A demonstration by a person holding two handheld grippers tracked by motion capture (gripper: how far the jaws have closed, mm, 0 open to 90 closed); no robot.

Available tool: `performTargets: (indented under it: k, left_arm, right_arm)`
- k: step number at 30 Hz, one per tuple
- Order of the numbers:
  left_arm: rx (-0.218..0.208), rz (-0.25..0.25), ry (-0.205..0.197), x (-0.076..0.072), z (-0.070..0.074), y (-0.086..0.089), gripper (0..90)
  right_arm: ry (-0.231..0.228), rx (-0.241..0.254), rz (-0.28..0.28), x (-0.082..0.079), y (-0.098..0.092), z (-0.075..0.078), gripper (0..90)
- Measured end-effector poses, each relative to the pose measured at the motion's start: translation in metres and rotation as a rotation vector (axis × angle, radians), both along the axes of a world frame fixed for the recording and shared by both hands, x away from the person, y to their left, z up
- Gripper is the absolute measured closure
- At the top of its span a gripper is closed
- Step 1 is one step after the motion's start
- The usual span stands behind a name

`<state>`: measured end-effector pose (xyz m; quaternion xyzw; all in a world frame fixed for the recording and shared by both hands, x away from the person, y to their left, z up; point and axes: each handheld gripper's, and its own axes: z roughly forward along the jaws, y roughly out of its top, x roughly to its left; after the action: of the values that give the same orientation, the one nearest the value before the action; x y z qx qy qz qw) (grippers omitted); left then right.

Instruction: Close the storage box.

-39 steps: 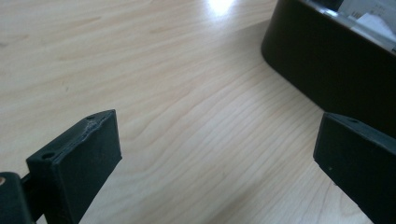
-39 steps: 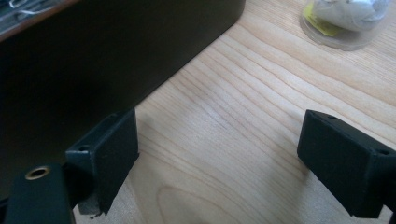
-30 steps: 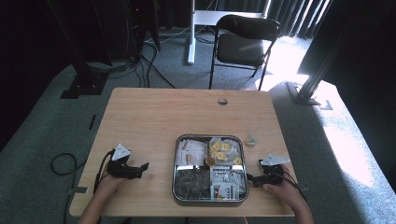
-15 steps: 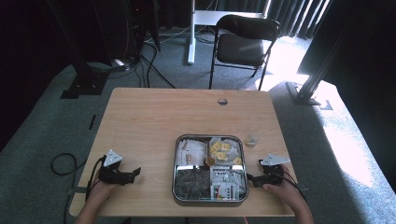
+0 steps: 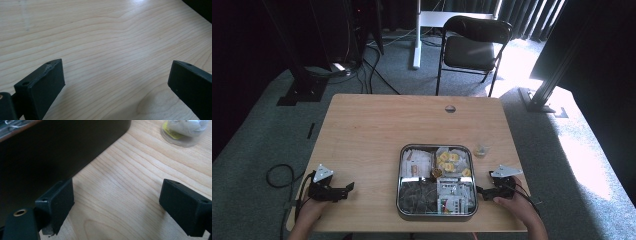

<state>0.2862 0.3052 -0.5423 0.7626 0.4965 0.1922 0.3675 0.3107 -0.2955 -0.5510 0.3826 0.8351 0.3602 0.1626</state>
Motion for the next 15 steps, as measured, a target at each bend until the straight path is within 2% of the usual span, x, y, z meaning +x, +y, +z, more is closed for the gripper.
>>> performTargets:
  k: [5, 10, 15]
  left_arm:
    - [0.039, 0.017, 0.030, -0.0033, -0.0025, 0.0041, 1.0]
    - [0.025, 0.006, 0.042, -0.0048, -0.0029, 0.0056, 1.0]
    - [0.043, -0.004, 0.056, -0.0047, -0.0034, 0.0044, 1.0]
  right_arm:
    - [0.000, 0.000, 0.000, 0.0000, 0.0000, 0.0000, 12.0]
    - [0.001, 0.001, 0.000, 0.0001, 0.0000, 0.0000, 11.9]
    - [0.000, 0.001, 0.000, 0.0002, -0.0001, 0.0000, 12.0]
